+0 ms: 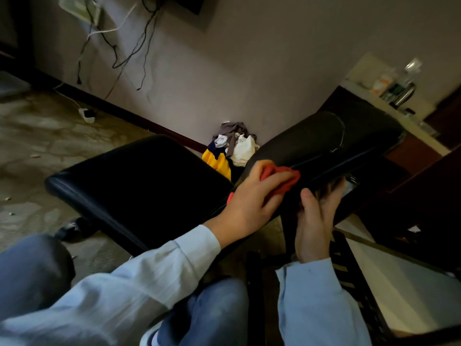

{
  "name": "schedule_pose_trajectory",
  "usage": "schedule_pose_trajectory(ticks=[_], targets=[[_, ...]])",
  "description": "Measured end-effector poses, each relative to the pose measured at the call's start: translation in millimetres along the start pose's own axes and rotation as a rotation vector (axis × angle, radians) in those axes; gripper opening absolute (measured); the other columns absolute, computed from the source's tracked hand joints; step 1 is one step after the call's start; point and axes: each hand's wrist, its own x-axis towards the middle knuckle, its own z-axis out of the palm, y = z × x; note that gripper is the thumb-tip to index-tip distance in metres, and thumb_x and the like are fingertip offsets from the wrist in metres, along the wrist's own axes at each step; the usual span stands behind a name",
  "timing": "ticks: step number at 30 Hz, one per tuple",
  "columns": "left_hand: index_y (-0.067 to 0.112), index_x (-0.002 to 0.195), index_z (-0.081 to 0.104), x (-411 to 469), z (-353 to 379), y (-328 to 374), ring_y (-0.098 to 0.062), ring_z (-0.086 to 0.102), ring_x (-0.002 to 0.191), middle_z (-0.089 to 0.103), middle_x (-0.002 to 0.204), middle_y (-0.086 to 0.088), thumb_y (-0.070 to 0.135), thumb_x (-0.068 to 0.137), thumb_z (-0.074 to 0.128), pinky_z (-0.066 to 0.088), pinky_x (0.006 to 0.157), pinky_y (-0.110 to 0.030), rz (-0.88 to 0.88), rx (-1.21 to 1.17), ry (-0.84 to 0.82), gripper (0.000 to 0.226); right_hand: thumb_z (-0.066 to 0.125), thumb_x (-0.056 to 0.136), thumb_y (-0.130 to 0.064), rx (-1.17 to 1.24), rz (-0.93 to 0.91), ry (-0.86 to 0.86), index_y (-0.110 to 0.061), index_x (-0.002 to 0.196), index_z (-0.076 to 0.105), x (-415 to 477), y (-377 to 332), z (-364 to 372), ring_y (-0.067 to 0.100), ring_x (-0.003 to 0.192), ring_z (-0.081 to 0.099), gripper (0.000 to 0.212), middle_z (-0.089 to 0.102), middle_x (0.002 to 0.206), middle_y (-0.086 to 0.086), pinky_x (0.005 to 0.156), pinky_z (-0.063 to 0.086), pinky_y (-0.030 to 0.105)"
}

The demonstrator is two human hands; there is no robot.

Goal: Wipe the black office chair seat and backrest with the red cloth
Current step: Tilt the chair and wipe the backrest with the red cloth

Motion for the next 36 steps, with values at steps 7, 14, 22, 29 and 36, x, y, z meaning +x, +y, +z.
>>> schedule_pose_trajectory(ticks=[7,14,22,29,36], targets=[[0.023,0.133,0.048,16.8,3.0,-4.6,0.006,0.03,0.105,0.033,0.128,-0.002,0.014,0.092,0.051,0.028,0.091,0.001,0.049,0.038,-0.149,0.042,0.067,0.075,-0.034,-0.092,-0.018,0.252,-0.047,0.141,0.011,32.6,-12.3,-2.2,0.014,0.13,0.041,0.088,0.03,0.149,-0.003,0.103,0.043,0.045],[0.014,0.124,0.058,81.6,16.7,14.3,0.014,0.035,0.106,0.038,0.116,0.0,0.006,0.091,0.052,0.029,0.095,-0.003,0.155,-0.022,0.054,0.035,0.062,0.084,-0.012,-0.111,0.04,0.276,-0.036,0.145,0.014,58.1,-8.7,-27.1,0.006,0.124,0.046,0.081,0.039,0.143,-0.002,0.096,0.046,0.024],[0.022,0.128,0.055,164.5,32.5,-2.3,-0.019,0.047,0.11,0.041,0.13,-0.011,0.011,0.088,0.056,0.036,0.091,-0.019,0.343,0.262,-0.339,0.041,0.057,0.087,-0.001,-0.135,0.127,0.22,-0.037,0.143,0.019,83.3,2.0,-56.2,-0.008,0.11,0.051,0.077,0.047,0.132,-0.007,0.082,0.048,0.008],[0.016,0.122,0.06,220.2,58.6,-28.7,-0.023,0.05,0.111,0.043,0.123,-0.011,0.006,0.088,0.054,0.035,0.096,-0.02,0.168,0.21,-0.296,0.036,0.055,0.09,-0.007,-0.161,0.182,0.201,-0.033,0.144,0.024,98.6,11.3,-69.6,-0.007,0.109,0.049,0.067,0.05,0.125,-0.015,0.085,0.043,0.011],[0.017,0.127,0.056,173.6,58.9,-25.3,-0.004,0.042,0.103,0.038,0.117,-0.001,0.009,0.09,0.054,0.035,0.092,-0.005,0.263,0.093,-0.295,0.037,0.053,0.091,-0.007,-0.128,0.178,0.226,-0.034,0.144,0.026,108.9,20.8,-72.9,-0.009,0.106,0.05,0.066,0.05,0.123,-0.014,0.076,0.045,0.005]])
